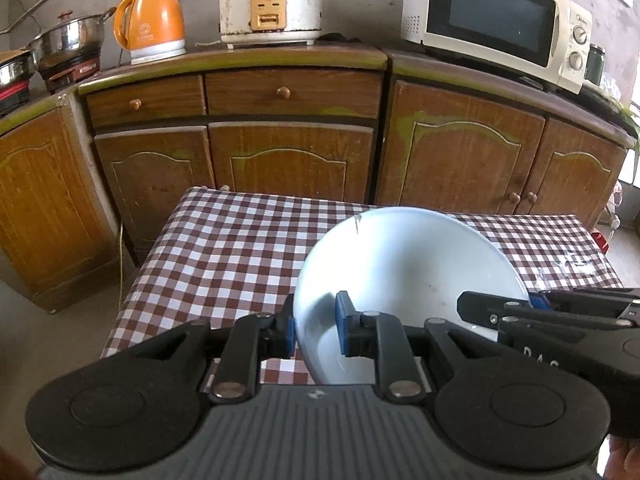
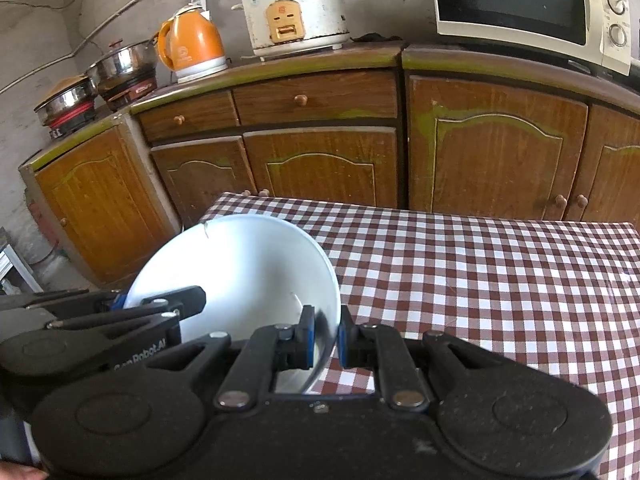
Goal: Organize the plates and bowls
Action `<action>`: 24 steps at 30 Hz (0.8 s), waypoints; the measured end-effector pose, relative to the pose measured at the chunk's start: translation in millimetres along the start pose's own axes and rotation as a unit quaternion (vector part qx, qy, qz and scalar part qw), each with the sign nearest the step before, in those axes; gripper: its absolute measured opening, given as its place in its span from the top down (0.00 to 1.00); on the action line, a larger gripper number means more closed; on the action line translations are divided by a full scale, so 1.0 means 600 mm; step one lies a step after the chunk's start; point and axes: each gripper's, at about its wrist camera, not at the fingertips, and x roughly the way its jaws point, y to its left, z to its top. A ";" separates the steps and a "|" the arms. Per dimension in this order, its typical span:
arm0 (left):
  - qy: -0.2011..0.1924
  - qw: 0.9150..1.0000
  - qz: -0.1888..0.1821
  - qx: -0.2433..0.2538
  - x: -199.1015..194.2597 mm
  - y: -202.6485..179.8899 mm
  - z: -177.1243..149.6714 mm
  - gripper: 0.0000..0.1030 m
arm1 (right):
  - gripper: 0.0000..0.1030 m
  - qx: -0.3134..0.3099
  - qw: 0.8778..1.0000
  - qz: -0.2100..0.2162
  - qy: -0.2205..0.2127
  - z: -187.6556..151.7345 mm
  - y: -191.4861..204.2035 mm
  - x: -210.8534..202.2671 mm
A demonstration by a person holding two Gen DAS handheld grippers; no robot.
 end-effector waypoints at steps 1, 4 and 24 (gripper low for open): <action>0.000 1.000 0.000 -0.002 -0.004 0.002 -0.001 0.80 | 0.85 -0.001 1.000 0.000 0.000 -0.001 0.003 -0.003; -0.002 1.000 0.001 -0.003 -0.014 0.008 -0.005 0.80 | 0.85 -0.003 1.000 0.002 -0.001 -0.004 0.012 -0.012; -0.013 1.000 0.014 -0.014 -0.083 0.053 -0.025 0.80 | 0.85 -0.019 1.000 0.016 -0.010 -0.025 0.078 -0.070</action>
